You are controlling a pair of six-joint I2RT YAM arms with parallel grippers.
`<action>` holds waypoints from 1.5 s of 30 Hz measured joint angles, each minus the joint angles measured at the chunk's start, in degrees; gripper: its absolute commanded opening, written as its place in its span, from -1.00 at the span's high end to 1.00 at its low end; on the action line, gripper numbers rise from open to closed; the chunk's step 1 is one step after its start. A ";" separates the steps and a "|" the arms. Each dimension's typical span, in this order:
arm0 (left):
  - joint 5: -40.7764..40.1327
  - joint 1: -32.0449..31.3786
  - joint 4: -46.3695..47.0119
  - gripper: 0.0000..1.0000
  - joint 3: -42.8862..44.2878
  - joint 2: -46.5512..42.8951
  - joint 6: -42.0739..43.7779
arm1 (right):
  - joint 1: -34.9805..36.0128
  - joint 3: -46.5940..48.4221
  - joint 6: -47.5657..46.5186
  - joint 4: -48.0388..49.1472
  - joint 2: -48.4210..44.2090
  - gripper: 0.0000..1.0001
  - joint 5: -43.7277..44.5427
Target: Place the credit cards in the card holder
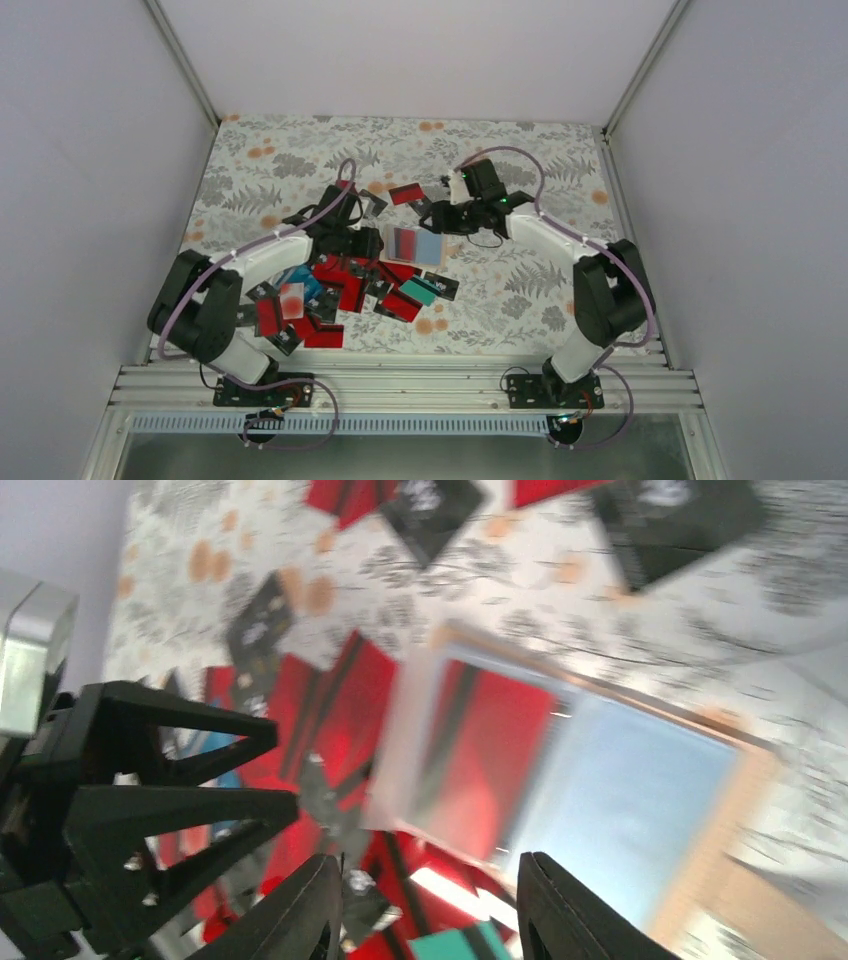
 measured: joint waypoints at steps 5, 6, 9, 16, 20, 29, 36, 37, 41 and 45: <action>2.16 0.22 1.75 -0.23 1.27 5.51 0.48 | -2.95 -6.16 -0.76 -2.05 -4.70 -0.01 7.56; 2.49 0.26 1.90 -0.23 1.66 6.43 0.61 | -3.37 -7.15 -0.79 -2.25 -4.94 -0.02 8.44; 3.82 0.42 2.45 -0.22 2.95 8.98 0.96 | -4.52 -10.21 -1.16 -2.64 -4.98 -0.03 10.23; 5.53 0.66 3.50 -0.13 5.40 13.25 1.73 | -5.16 -12.13 -1.75 -2.49 -3.56 -0.02 10.21; 4.90 0.70 2.86 -0.21 5.88 14.03 1.70 | -5.20 -12.15 -1.77 -1.73 -2.36 0.01 9.27; 1.29 1.49 -0.96 -0.20 6.21 8.96 1.97 | -5.20 -12.22 -1.73 -1.20 -0.04 -0.03 10.49; 0.59 2.62 -1.18 -0.09 6.93 10.32 2.60 | -5.66 -14.16 -1.49 -1.38 -4.31 -0.08 12.09; 0.61 2.62 -1.20 -0.08 6.93 10.49 2.58 | -5.88 -14.62 -1.38 -1.33 -4.57 -0.08 12.11; 1.92 2.62 -1.14 -0.07 7.63 12.90 2.99 | -7.04 -16.26 -0.61 -1.20 -4.52 -0.03 12.31; 3.82 2.62 -0.90 -0.07 8.28 15.08 3.21 | -8.20 -16.46 0.00 0.22 -3.21 0.04 11.47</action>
